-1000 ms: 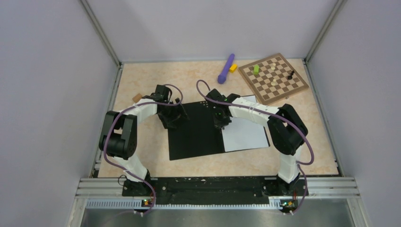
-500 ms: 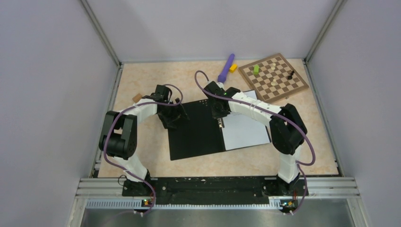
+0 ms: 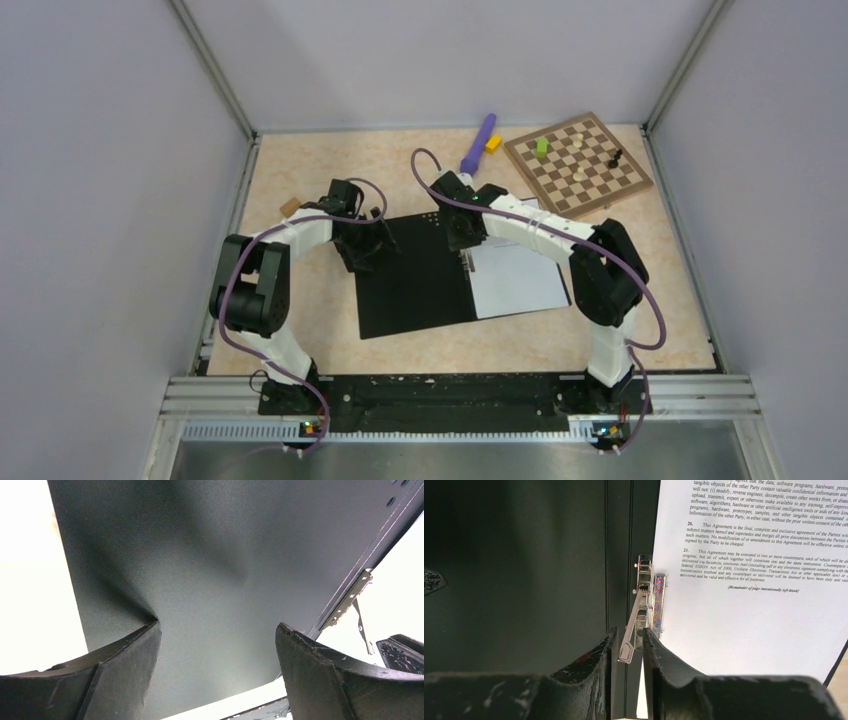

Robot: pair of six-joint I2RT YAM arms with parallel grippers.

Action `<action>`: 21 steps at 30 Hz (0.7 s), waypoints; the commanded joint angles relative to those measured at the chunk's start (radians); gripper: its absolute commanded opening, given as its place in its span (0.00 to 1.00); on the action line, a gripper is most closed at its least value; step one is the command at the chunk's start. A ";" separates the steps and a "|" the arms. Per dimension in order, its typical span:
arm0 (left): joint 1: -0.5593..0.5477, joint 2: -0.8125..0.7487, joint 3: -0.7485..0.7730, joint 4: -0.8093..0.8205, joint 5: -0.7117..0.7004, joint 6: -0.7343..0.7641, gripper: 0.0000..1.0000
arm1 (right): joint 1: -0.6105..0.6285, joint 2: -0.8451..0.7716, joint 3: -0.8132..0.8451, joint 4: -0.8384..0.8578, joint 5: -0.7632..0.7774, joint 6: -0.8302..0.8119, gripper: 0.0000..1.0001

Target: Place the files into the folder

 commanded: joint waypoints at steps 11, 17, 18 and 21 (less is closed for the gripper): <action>-0.011 0.014 -0.030 -0.016 -0.031 0.018 0.89 | 0.007 -0.033 0.004 0.013 -0.011 0.015 0.24; -0.011 0.016 -0.029 -0.014 -0.028 0.018 0.89 | 0.007 -0.035 -0.025 0.022 -0.036 0.024 0.24; -0.011 0.016 -0.030 -0.014 -0.029 0.018 0.89 | 0.008 -0.037 -0.027 0.023 -0.035 0.024 0.23; -0.011 0.016 -0.030 -0.014 -0.029 0.018 0.89 | 0.007 -0.040 -0.031 0.024 -0.032 0.025 0.22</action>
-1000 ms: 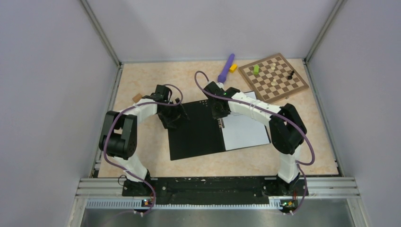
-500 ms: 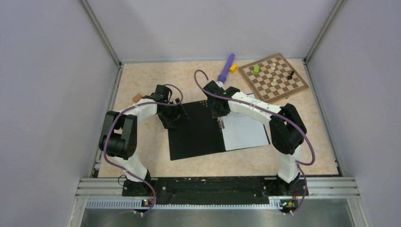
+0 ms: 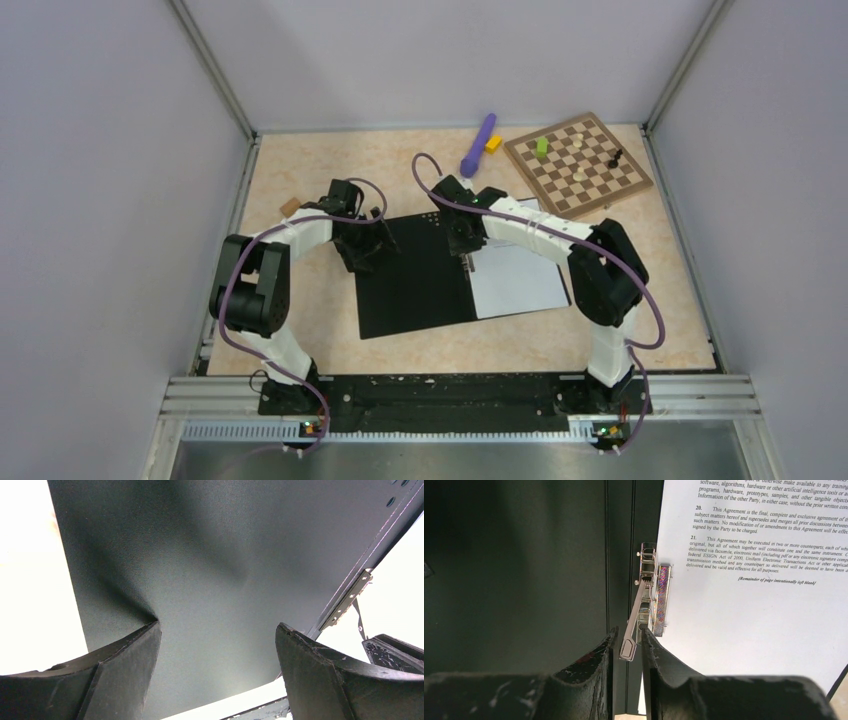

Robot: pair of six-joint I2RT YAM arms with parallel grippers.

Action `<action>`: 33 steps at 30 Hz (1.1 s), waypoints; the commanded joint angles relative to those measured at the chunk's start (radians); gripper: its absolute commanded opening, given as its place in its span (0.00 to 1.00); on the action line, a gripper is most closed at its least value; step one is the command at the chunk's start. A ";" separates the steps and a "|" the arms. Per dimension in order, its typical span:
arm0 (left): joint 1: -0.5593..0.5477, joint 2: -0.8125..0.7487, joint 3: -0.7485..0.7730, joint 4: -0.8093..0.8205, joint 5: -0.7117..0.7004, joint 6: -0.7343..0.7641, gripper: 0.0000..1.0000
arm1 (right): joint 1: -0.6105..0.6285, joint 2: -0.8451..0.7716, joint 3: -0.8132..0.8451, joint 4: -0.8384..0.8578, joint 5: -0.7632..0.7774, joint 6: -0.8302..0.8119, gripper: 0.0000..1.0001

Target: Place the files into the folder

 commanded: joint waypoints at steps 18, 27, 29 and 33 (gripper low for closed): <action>-0.011 0.018 -0.029 -0.014 -0.027 0.017 0.89 | 0.009 -0.072 -0.005 0.020 0.002 0.013 0.18; -0.011 0.016 -0.029 -0.013 -0.026 0.016 0.89 | 0.010 -0.086 -0.009 0.017 0.002 0.012 0.18; -0.011 0.015 -0.027 -0.013 -0.027 0.016 0.89 | 0.010 -0.083 -0.013 0.016 -0.006 0.012 0.19; -0.011 0.016 -0.027 -0.013 -0.027 0.016 0.89 | 0.015 -0.071 -0.021 0.016 -0.009 0.011 0.19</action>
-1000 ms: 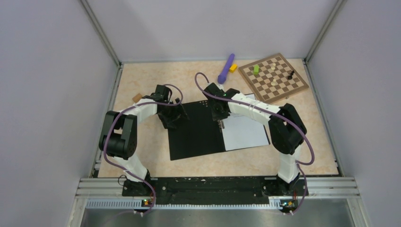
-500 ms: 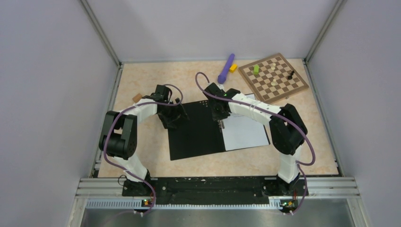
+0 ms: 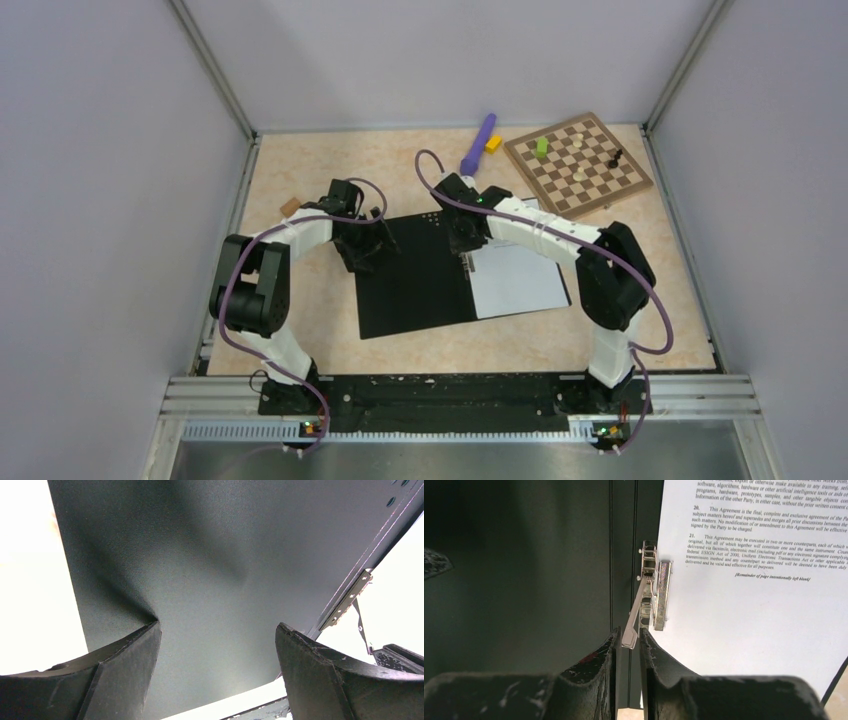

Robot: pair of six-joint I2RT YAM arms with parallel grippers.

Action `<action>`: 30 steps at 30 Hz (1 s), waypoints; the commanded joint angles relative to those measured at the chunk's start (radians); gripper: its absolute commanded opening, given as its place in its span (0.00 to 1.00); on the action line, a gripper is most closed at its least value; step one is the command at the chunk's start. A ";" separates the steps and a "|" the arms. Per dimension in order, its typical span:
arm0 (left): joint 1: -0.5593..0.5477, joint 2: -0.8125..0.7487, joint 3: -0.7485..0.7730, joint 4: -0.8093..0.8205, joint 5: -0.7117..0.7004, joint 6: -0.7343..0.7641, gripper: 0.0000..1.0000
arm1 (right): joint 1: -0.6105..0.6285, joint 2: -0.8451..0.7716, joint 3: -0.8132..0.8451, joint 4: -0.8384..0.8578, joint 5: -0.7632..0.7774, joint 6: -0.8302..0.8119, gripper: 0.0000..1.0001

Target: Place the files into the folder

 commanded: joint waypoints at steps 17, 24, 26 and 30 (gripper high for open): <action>-0.013 0.021 -0.031 -0.011 -0.021 0.011 0.89 | 0.017 -0.010 -0.001 0.017 0.003 0.013 0.19; -0.014 0.017 0.036 -0.058 -0.052 0.032 0.89 | 0.018 -0.028 0.027 0.017 0.000 0.016 0.40; -0.014 0.021 0.086 -0.088 -0.072 0.046 0.89 | 0.018 -0.031 0.037 0.017 0.001 0.021 0.43; -0.006 0.059 0.188 -0.126 -0.117 0.062 0.90 | 0.018 -0.045 0.041 0.017 0.014 0.033 0.43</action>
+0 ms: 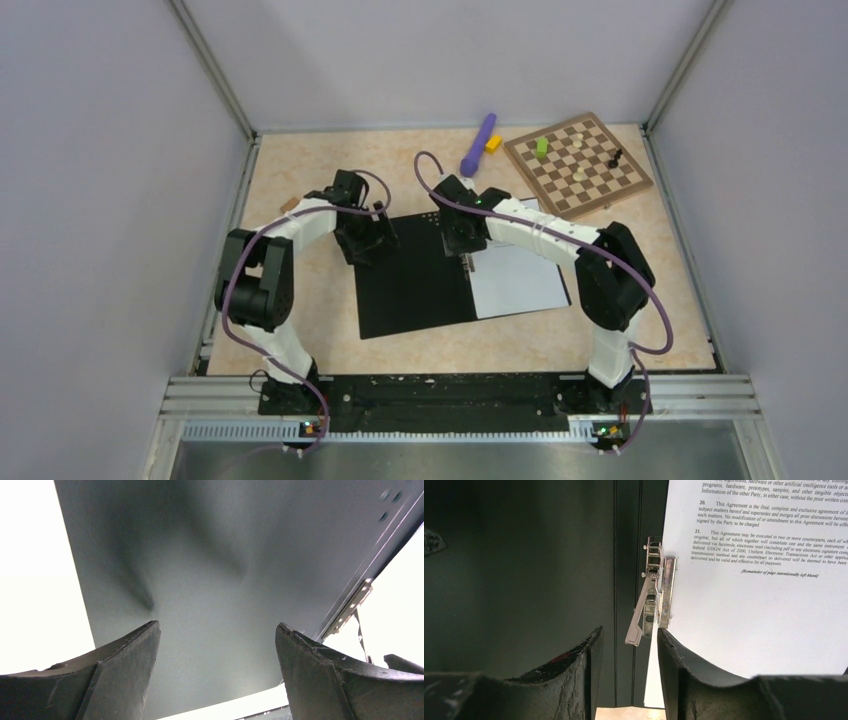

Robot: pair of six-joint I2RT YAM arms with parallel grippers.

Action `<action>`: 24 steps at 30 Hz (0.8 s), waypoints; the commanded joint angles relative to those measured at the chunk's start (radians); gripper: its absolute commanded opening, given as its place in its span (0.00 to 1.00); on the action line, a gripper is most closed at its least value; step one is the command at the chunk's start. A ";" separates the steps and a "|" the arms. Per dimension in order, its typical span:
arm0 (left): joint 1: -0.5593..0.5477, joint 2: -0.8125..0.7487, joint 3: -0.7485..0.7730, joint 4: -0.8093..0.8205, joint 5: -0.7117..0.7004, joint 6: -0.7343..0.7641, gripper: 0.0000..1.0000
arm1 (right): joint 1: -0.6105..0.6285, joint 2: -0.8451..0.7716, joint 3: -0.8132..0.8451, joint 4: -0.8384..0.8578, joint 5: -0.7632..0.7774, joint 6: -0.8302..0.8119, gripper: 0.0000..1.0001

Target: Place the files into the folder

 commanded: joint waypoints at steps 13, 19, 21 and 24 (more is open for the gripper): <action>0.105 0.304 0.471 -0.184 -0.154 0.046 0.90 | 0.008 -0.182 -0.086 0.045 0.074 0.067 0.44; 0.111 0.386 0.585 -0.203 -0.175 0.044 0.89 | 0.009 -0.214 -0.129 0.051 0.067 0.085 0.44; 0.111 0.411 0.612 -0.205 -0.182 0.050 0.89 | 0.008 -0.220 -0.141 0.057 0.063 0.087 0.44; 0.111 0.441 0.636 -0.219 -0.183 0.048 0.89 | 0.009 -0.226 -0.154 0.061 0.060 0.091 0.44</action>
